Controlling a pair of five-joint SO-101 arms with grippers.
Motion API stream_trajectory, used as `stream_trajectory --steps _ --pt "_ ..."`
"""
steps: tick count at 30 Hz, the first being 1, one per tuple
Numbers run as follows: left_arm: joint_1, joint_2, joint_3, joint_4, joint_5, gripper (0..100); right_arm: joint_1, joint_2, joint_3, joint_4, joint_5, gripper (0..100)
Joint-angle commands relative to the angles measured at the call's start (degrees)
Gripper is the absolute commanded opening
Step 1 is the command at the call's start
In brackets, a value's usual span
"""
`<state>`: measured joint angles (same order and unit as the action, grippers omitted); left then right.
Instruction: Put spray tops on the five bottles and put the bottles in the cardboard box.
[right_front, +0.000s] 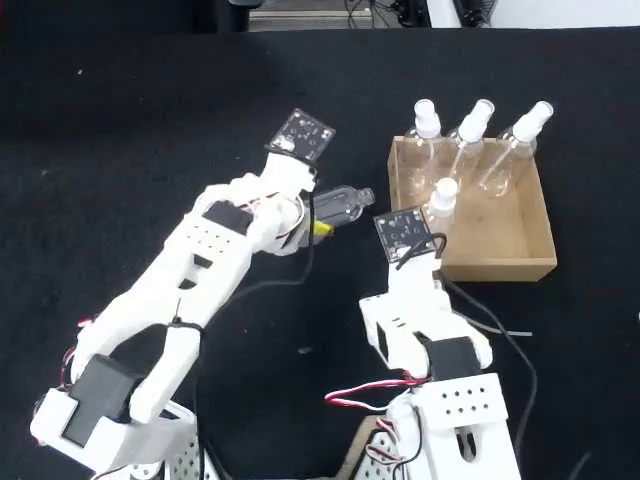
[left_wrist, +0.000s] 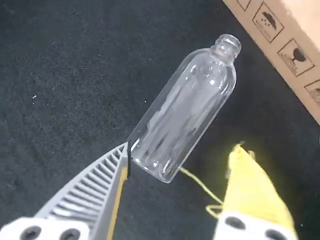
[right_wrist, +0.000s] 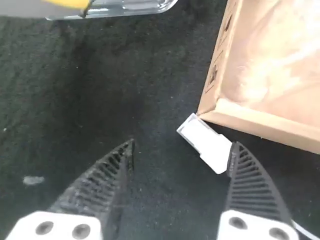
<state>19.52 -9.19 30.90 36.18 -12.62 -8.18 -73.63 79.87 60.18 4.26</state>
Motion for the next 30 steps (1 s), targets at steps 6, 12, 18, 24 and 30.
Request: stream_trajectory --steps 6,12,18,24,30 --pt "1.6 11.7 -11.4 2.0 -6.4 32 1.1 -0.7 -3.6 0.4 0.2 24.9" --pt "1.6 17.4 -15.9 1.9 -6.9 30 1.1 -0.7 -3.6 0.4 0.2 24.9" --pt "0.5 20.7 -17.5 1.8 -8.4 29 1.1 -0.7 -3.6 0.4 0.2 25.0" --pt "0.2 22.4 -17.4 1.6 -6.3 29 1.1 -0.7 -3.6 0.4 0.2 25.0" --pt "0.8 21.9 -16.8 2.4 -4.0 22 1.2 -0.7 -3.6 0.4 0.2 25.0"
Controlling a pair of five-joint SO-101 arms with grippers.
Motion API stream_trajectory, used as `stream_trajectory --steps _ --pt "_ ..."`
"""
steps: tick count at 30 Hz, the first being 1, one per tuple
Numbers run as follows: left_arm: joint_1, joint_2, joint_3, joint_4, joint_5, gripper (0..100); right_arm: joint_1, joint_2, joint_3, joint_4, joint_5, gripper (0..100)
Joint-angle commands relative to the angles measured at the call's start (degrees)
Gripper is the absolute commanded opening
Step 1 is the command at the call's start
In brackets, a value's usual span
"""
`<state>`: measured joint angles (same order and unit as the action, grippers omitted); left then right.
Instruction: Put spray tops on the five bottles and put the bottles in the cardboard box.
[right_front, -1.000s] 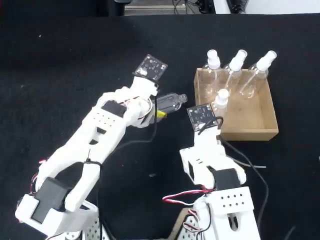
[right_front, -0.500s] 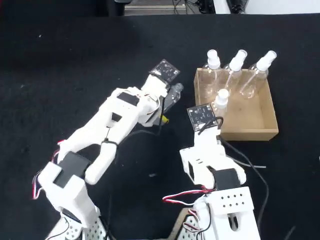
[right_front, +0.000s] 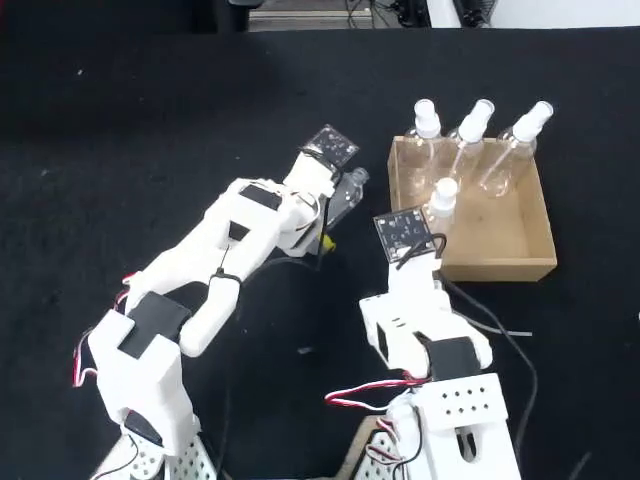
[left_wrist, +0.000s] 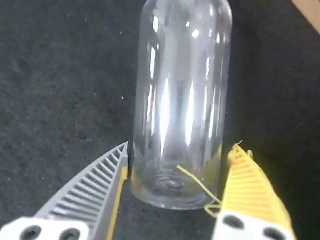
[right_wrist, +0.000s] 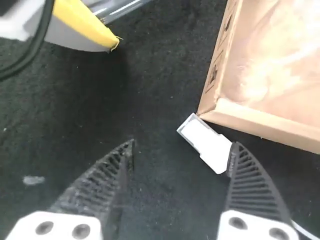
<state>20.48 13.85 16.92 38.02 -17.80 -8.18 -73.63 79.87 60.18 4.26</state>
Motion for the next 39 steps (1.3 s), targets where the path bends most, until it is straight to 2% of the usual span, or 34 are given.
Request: stream_trajectory --steps 1,7,14,22,24,28,32,36,39 --pt "0.0 -1.1 -3.3 1.7 1.1 19 1.2 -0.7 -3.6 0.4 0.2 25.0" --pt "1.5 -1.1 -4.0 10.0 1.0 5 1.2 -0.7 -3.6 0.4 0.2 25.0" --pt "1.5 -6.9 1.3 21.1 0.8 3 1.2 -0.7 -3.6 0.4 0.2 25.0" --pt "1.5 -32.3 27.6 16.8 2.5 3 1.1 -0.7 -3.9 0.3 -0.5 25.0" --pt "1.5 -37.6 32.8 16.7 2.8 4 1.0 -0.8 -3.7 -0.7 -2.8 25.0" --pt "3.6 -46.7 40.4 20.3 2.1 15 1.0 -0.8 -3.5 -2.1 -7.5 25.0" --pt "7.3 -55.1 40.2 28.7 2.1 30 0.9 -0.8 -3.5 -2.1 -8.1 25.0" --pt "8.4 -63.4 34.2 34.6 2.1 30 0.8 -0.8 -3.4 -2.1 -8.1 25.1" --pt "8.2 -67.7 30.6 36.0 2.1 30 1.0 -0.8 -3.4 -2.1 -8.1 25.1"
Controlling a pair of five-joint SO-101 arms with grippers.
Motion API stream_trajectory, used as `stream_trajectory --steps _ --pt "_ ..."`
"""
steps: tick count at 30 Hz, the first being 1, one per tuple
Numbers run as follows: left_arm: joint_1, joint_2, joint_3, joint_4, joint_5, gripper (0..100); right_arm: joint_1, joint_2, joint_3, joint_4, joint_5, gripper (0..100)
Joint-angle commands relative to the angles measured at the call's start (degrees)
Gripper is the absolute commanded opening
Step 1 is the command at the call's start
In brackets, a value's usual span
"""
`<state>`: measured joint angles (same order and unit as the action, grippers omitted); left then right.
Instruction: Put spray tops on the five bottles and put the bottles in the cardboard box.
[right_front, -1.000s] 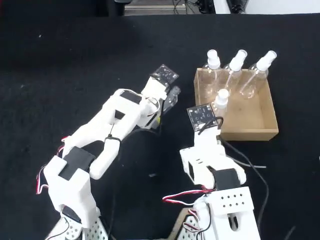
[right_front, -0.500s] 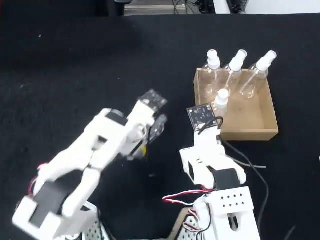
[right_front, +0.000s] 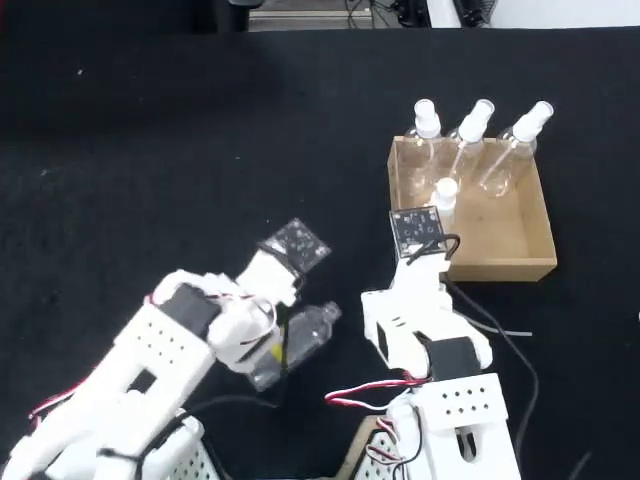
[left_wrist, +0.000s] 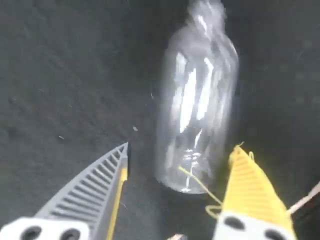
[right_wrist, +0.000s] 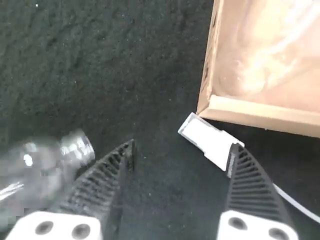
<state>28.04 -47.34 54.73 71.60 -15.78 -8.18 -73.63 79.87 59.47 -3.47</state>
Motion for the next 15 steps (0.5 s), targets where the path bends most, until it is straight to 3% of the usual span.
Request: stream_trajectory --steps 1,5,12,15 --pt "0.7 -7.4 -7.3 2.3 0.1 30 1.0 -0.8 -3.4 -1.4 -0.4 25.1" --pt "-2.6 -8.6 -7.7 2.6 -2.0 30 1.1 -0.8 -3.4 -1.4 -0.4 25.1" --pt "-16.0 -7.0 2.5 6.5 -22.2 30 0.7 -0.8 -2.7 -1.4 -0.4 25.1" --pt "-16.7 -7.1 7.7 3.7 -23.0 30 -0.9 -0.8 -2.8 -1.1 -0.4 25.1"
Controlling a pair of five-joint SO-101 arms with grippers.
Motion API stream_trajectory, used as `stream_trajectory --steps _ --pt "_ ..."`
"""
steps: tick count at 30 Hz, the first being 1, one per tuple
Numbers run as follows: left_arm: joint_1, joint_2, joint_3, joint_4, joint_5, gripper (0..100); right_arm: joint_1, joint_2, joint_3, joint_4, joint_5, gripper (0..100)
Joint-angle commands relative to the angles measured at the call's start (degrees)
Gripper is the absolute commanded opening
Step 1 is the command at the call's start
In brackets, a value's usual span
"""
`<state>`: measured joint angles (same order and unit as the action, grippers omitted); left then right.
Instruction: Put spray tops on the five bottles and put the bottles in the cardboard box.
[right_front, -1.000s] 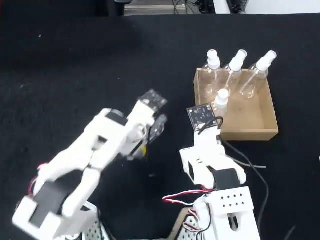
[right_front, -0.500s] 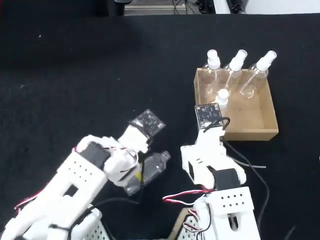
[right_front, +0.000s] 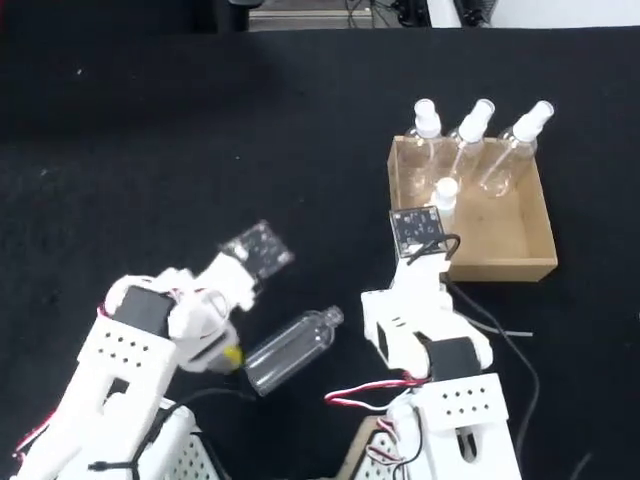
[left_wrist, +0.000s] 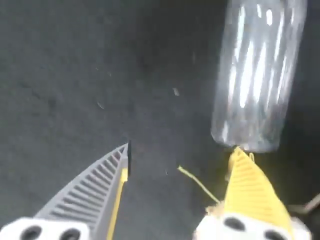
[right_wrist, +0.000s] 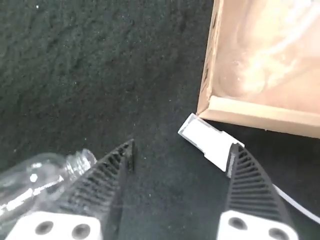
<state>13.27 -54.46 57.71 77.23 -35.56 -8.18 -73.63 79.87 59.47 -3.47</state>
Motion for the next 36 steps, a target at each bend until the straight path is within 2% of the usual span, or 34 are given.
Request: stream_trajectory --steps 1,4,6,11,15,21,26,29,36 --pt "-1.9 0.0 6.0 -3.9 -3.3 30 -1.8 -0.8 -2.6 -1.1 -0.4 25.1" --pt "-1.4 0.0 9.8 -9.5 -2.8 30 -4.5 -0.8 -2.2 -1.0 -0.4 25.0" --pt "0.6 0.0 11.7 -12.9 0.3 30 -5.7 -0.8 -1.1 -1.5 -0.4 25.1" --pt "10.9 0.0 12.1 -15.3 8.5 30 -9.2 -0.7 0.1 -2.6 -0.4 24.9" --pt "19.3 0.0 11.2 -18.2 15.7 30 -9.3 -0.7 0.1 -2.7 -2.2 25.0" --pt "25.6 0.2 11.7 -27.2 24.9 30 -9.3 -0.7 0.7 -4.5 -6.4 25.0" --pt "25.3 -0.1 11.1 -27.3 27.5 30 -9.3 -0.7 0.7 -4.5 -6.4 25.1" --pt "23.9 -0.1 10.0 -23.4 27.5 30 -9.4 -0.4 0.7 -4.7 -6.4 25.1" --pt "12.5 -0.1 0.7 -12.2 27.3 30 -9.6 -0.5 0.7 -4.7 -6.4 25.1"
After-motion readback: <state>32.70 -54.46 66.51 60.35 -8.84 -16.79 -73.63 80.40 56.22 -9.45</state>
